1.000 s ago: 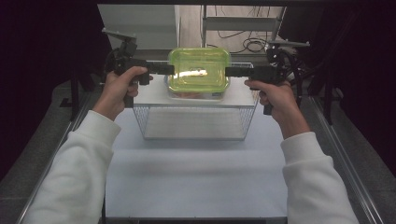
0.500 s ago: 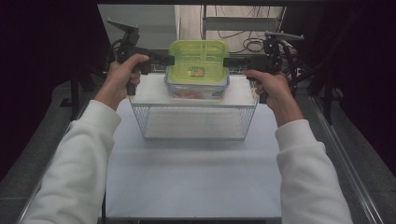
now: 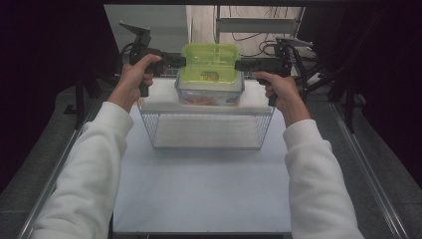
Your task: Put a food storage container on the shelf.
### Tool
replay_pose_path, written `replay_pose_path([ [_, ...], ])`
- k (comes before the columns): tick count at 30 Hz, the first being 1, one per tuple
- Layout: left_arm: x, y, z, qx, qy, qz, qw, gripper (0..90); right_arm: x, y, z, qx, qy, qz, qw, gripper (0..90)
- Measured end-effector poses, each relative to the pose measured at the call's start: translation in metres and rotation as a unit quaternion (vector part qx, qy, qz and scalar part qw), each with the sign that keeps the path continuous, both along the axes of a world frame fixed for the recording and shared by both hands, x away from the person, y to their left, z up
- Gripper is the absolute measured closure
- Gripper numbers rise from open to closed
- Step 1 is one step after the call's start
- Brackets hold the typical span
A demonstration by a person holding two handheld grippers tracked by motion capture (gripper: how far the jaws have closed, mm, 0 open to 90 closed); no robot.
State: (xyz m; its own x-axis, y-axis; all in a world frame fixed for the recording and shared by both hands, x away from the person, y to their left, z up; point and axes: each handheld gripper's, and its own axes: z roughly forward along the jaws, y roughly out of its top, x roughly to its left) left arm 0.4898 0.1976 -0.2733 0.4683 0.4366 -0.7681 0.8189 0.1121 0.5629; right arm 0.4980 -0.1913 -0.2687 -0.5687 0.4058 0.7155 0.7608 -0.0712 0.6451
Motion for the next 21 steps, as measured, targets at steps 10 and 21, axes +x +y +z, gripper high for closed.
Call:
replay_pose_path([
  [10, 0.013, 0.0, -0.012, -0.048, 0.031, 0.019, 0.9982, 79.4, 0.012, -0.001, -0.01, 0.029, 0.042, -0.021, 0.9985, 76.5],
  [21, 0.017, 0.0, -0.021, -0.063, 0.04, 0.02, 0.997, 75.2, 0.014, 0.001, -0.012, 0.022, 0.048, -0.035, 0.998, 70.6],
])
